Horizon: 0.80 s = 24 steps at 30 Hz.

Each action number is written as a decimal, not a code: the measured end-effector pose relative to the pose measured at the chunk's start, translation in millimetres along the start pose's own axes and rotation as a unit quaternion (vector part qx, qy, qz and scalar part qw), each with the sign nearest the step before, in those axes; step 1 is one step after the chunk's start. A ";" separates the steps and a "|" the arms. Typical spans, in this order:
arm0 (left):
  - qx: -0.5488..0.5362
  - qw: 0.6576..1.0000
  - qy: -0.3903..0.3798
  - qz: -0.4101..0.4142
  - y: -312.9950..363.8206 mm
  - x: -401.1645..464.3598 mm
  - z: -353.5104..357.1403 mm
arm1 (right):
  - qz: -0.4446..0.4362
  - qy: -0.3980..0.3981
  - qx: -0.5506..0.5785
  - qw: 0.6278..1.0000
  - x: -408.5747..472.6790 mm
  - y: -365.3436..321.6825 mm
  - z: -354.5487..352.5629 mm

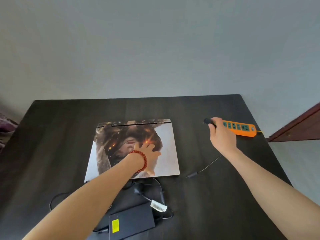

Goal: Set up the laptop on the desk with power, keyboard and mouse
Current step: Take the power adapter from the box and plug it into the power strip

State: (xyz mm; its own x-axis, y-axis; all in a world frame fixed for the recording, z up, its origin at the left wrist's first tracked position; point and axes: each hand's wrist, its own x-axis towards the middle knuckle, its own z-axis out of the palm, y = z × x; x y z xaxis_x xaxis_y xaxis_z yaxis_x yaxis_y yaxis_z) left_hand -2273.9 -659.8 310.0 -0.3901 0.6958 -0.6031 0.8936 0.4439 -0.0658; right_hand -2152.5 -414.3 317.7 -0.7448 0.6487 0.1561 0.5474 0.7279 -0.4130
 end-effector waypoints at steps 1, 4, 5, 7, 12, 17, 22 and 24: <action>-0.014 0.999 0.038 -0.019 -5.3 5.1 -7.5 | -0.011 0.024 -0.003 1.000 13.5 -2.0 -1.1; -0.072 0.989 0.112 -0.063 -20.5 16.8 -21.4 | -0.034 0.076 -0.003 0.996 40.0 -15.0 3.2; -0.085 0.985 0.130 -0.078 -28.4 22.4 -25.1 | -0.043 0.083 0.002 0.996 49.8 -23.2 8.3; -0.121 0.975 0.154 -0.103 -42.4 30.9 -28.8 | -0.053 0.070 -0.001 0.996 61.8 -39.8 20.0; -0.221 0.951 0.155 -0.151 -87.9 60.0 -17.6 | -0.074 -0.015 -0.029 0.997 90.3 -67.7 65.4; -0.282 0.928 0.156 -0.188 -123.7 109.1 13.5 | -0.084 -0.047 -0.015 0.995 115.6 -84.1 124.7; -0.281 0.916 0.206 -0.198 -133.9 157.0 34.2 | -0.083 -0.112 0.044 0.989 125.8 -102.3 176.2; -0.293 0.906 0.234 -0.198 -131.5 168.6 36.7 | -0.091 -0.124 0.060 0.986 127.1 -106.5 190.2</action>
State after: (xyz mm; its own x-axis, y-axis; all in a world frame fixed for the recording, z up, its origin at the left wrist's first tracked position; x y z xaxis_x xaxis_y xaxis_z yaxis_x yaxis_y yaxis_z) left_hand -2449.0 -621.6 187.7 -0.8279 0.5189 -0.2130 0.4455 0.8390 0.3124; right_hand -2378.1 -451.6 210.9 -0.9053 0.4243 0.0204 0.3573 0.7865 -0.5038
